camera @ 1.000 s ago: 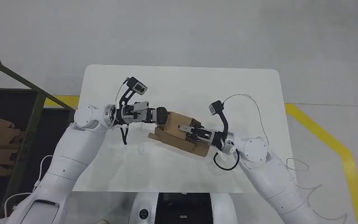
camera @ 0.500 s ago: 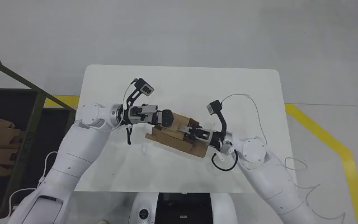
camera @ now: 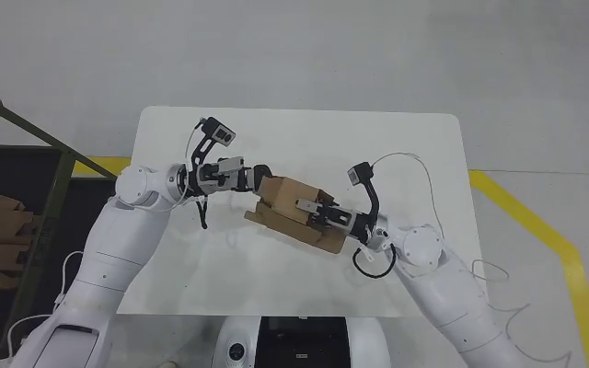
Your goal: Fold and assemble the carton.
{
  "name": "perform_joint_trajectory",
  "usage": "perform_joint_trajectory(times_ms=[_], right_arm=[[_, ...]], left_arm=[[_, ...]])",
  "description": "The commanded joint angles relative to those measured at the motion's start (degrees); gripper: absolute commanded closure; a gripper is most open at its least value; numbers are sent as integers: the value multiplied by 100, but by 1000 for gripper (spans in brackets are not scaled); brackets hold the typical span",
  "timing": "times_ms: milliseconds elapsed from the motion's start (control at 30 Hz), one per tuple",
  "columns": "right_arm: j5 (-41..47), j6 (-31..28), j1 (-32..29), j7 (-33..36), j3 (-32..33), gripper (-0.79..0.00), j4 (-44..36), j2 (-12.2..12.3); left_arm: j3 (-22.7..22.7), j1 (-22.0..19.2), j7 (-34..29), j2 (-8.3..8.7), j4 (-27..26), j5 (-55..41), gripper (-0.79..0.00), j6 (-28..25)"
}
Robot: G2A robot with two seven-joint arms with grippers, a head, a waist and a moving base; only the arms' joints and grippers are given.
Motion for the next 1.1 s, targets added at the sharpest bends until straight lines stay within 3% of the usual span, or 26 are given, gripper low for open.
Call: perform_joint_trajectory(times_ms=[0,1067], right_arm=[[13,-13,11,28,36,0,22,6],[213,53,27,72,134,0,86,15]], left_arm=[[-43,33,46,8,-22,64,-785,26],[-96,80,439,2,-79,234,-785,111]])
